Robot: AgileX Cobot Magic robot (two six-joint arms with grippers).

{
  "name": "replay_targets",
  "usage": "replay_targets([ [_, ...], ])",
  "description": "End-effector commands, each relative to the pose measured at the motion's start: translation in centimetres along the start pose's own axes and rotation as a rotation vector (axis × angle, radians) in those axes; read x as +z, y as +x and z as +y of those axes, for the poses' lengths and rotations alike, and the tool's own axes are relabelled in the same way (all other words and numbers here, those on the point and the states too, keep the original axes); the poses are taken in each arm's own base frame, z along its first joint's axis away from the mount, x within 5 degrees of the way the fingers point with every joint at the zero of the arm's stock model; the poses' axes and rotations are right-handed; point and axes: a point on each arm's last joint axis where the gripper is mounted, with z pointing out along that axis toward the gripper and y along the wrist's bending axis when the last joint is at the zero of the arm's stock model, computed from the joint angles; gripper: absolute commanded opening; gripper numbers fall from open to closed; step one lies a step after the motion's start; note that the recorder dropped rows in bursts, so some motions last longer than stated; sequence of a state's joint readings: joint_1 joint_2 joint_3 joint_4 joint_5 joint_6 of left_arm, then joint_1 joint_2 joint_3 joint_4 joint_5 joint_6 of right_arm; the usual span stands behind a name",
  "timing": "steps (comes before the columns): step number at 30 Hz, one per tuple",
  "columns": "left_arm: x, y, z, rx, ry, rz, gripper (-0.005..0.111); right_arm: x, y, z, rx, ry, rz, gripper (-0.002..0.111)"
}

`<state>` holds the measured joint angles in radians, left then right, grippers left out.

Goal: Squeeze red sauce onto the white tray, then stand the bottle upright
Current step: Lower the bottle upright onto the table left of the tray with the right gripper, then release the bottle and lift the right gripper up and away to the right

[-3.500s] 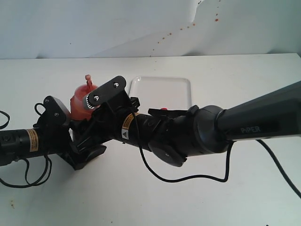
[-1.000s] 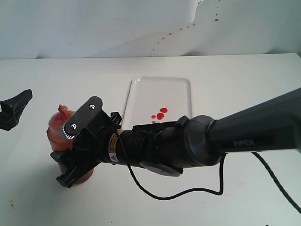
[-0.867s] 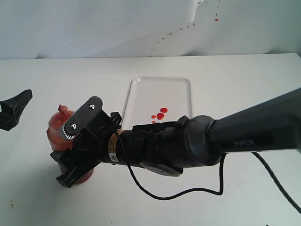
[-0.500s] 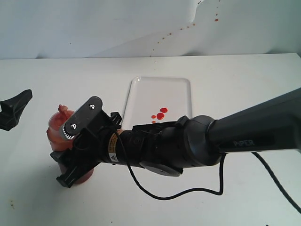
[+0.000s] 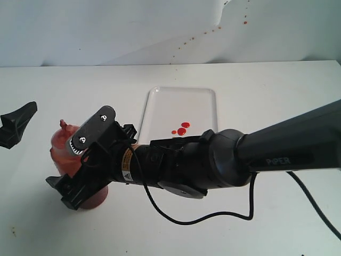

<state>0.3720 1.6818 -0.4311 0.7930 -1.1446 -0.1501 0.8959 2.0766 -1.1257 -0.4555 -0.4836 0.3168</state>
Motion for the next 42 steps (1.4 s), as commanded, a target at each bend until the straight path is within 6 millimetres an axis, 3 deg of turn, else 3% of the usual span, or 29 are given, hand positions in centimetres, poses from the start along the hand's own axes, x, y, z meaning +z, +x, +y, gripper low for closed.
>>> replay_targets([
  [1,-0.2,-0.1,-0.1,-0.007,0.0,-0.008,0.105,-0.2,-0.5,0.0,-0.002,0.005,-0.008,0.105],
  [7,-0.2,-0.1,-0.1,-0.007,0.0,-0.008,0.105,-0.5,0.1,-0.4,0.001,0.048,0.106,0.105],
  [16,-0.2,-0.1,-0.1,-0.007,0.0,-0.008,0.105,-2.6,-1.9,-0.4,-0.003,0.076,0.128,0.105],
  [28,-0.2,0.0,-0.4,0.009,0.036,-0.003,0.105,-3.3,-0.3,3.5,-0.068,0.06,0.334,0.105],
  [42,-0.2,-0.5,-0.7,0.017,0.066,-0.053,0.105,-6.3,-2.7,4.9,-0.094,0.117,0.424,0.105],
])
